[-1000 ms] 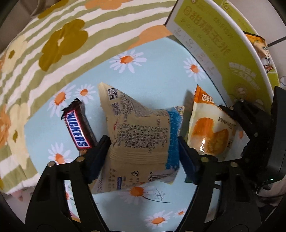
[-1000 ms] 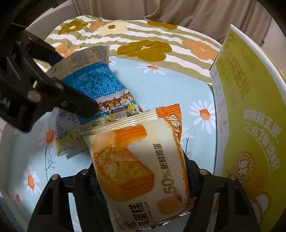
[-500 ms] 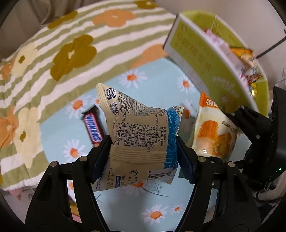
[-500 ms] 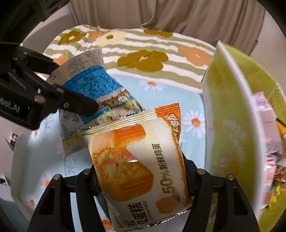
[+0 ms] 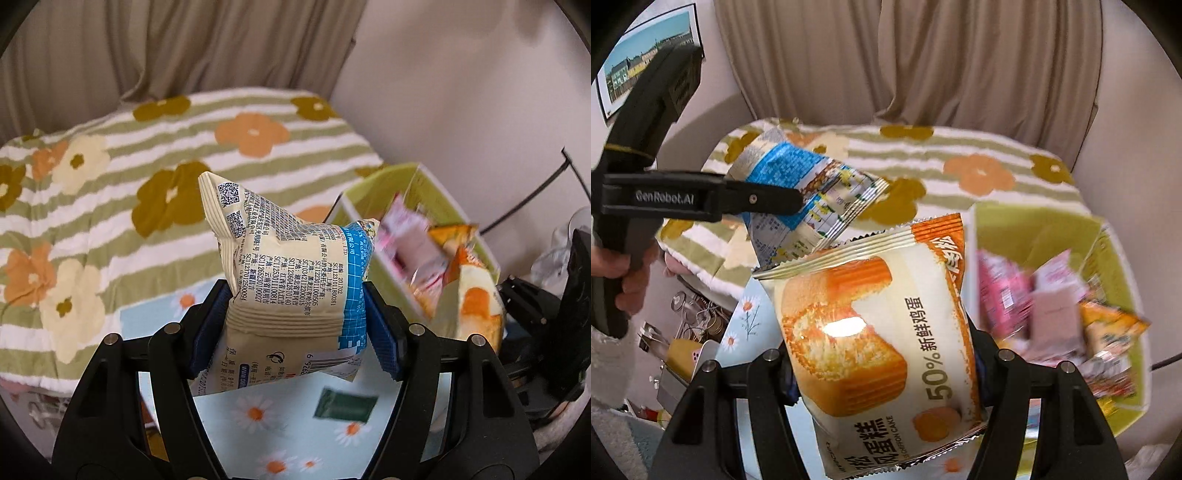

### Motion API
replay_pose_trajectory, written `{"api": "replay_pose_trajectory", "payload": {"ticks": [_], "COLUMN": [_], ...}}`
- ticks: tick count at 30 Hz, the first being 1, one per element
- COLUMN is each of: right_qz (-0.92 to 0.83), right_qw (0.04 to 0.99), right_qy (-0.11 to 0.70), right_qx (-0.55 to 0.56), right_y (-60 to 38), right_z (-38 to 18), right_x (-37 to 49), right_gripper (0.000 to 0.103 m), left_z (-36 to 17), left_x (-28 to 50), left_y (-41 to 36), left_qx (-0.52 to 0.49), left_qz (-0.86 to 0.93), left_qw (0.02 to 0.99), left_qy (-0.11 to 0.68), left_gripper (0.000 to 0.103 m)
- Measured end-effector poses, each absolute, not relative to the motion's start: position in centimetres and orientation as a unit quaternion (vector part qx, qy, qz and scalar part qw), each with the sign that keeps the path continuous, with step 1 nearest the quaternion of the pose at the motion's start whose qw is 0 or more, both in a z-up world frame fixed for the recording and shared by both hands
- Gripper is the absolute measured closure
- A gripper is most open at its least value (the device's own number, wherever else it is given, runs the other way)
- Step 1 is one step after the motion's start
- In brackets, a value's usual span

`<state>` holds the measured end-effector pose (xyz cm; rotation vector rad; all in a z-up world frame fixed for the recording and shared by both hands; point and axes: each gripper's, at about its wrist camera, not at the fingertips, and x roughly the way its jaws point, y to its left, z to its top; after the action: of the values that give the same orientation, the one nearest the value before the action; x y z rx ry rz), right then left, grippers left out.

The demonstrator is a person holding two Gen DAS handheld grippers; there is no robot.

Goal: Organize snacks
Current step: 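Grasp the blue-and-white biscuit bag with the left gripper while the right grasps the orange sponge cake packet, then carry both packets over the cardboard box and release them inside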

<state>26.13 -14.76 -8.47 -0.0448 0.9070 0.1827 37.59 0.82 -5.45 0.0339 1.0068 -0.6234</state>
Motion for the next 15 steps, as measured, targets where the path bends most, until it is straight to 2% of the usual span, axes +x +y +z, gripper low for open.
{"api": "replay_pose_trajectory", "payload": {"ticks": [7,15], "right_qz": [0.082,0.098], "right_qw": [0.911,0.908], "right_qy": [0.403,0.405], "right_qx": [-0.035,-0.037], "right_y": [-22.7,-32.4], "right_z": [-4.2,-3.7], "right_x": [26.2,27.7], "right_gripper": [0.041,0.041], "left_z": [-2.9,-4.8], "left_x": [37.0,36.0], "left_y": [-5.9,-16.7], "left_qx": [-0.016,-0.035], "left_qz": [-0.279,-0.242], "left_qw": [0.847,0.852], "left_qy": [0.452,0.464], "left_gripper": [0.036,0.035]}}
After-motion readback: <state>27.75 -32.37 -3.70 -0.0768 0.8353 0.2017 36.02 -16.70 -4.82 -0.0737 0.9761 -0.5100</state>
